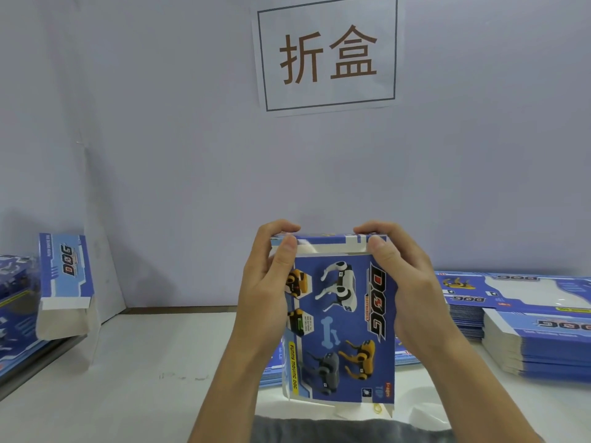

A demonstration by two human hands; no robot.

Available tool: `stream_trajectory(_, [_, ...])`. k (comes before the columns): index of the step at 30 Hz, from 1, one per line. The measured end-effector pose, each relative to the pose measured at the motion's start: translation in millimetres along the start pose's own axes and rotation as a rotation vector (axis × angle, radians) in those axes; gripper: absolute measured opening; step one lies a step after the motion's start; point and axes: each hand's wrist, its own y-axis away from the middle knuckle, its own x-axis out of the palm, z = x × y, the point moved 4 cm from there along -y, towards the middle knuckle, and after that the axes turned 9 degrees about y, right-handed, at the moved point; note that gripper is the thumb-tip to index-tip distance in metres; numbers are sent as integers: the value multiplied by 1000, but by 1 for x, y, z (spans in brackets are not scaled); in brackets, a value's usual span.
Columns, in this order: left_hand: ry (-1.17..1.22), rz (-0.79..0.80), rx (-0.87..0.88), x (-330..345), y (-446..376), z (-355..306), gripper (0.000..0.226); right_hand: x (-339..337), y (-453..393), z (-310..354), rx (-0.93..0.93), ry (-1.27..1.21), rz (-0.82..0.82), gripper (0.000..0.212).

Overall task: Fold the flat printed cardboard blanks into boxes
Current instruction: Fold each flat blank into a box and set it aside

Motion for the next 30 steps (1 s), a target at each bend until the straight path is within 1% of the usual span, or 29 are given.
stream_trajectory(8, [71, 73, -14, -4, -2, -3, 14, -7, 0, -6, -5, -79, 6, 13])
stream_trajectory(10, [70, 76, -4, -4, -2, -4, 17, -9, 0, -8, -2, -104, 6, 12])
stream_trajectory(13, [95, 52, 5, -2, -2, -3, 10, -11, 1, -9, 6, -143, 6, 11])
stream_trajectory(16, [140, 13, -21, -3, 0, -1, 15, -12, 1, -9, 14, -155, 0, 11])
stream_trajectory(20, [218, 56, -55, -6, 1, 0, 11, -11, 2, -12, 45, -201, -8, 12])
stream_trajectory(22, [211, 83, -57, -6, 2, -1, 14, -11, 3, -14, 60, -221, -17, 12])
stream_trajectory(24, [185, 92, -49, -4, 2, -1, 12, -12, 4, -14, 63, -238, -25, 12])
stream_trajectory(28, [134, 114, 0, -2, 3, -2, 26, -14, 4, -12, 47, -266, -39, 10])
stream_trajectory(30, [104, 132, 18, -2, 3, -3, 29, -16, 4, -12, 50, -265, -62, 9])
